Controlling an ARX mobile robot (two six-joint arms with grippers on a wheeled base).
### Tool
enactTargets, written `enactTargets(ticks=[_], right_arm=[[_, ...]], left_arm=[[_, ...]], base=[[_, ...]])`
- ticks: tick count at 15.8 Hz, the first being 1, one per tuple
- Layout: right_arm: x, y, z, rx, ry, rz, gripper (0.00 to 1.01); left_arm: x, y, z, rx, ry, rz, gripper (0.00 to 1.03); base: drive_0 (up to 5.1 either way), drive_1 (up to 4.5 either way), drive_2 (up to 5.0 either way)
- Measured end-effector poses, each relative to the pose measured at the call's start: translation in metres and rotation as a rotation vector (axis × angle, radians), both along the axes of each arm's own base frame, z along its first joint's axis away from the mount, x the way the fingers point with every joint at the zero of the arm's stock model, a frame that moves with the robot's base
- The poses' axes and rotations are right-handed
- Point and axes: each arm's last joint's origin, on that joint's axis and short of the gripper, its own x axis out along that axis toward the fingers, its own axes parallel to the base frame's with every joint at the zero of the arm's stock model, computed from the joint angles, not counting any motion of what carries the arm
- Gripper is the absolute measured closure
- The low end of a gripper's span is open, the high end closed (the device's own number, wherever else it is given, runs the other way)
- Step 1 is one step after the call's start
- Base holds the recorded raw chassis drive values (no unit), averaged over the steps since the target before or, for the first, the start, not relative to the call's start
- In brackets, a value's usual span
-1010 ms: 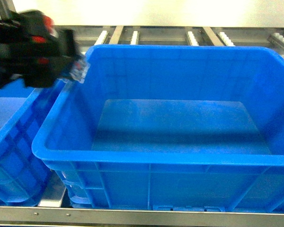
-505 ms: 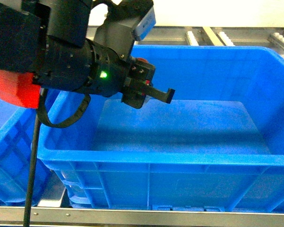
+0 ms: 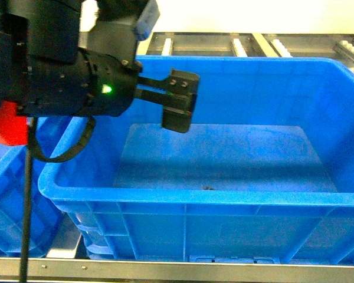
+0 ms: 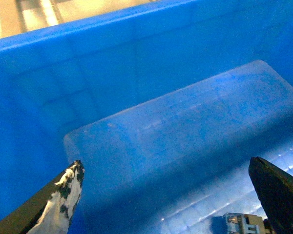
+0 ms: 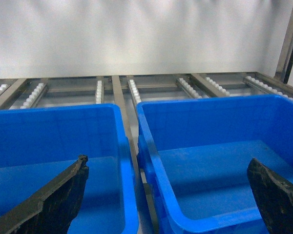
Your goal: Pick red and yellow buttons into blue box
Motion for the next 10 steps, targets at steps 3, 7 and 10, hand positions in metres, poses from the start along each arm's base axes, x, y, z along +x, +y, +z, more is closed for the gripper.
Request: enactTargets(ticks=[3, 7, 10], right_arm=[[0.000, 0.000, 0.000, 0.000, 0.000, 0.000, 0.03], [0.000, 0.000, 0.000, 0.000, 0.001, 0.000, 0.03], [0.000, 0.000, 0.000, 0.000, 0.000, 0.000, 0.03]], left_arm=[[-0.030, 0.034, 0.025, -0.127, -0.156, 0.149, 0.05], [-0.109, 0.074, 0.025, -0.236, -0.221, 0.326, 0.05], [-0.156, 0.089, 0.022, -0.259, -0.263, 0.391, 0.05]], base=[[0.0, 0.00, 0.0], [0.0, 0.00, 0.0], [0.0, 0.00, 0.0]])
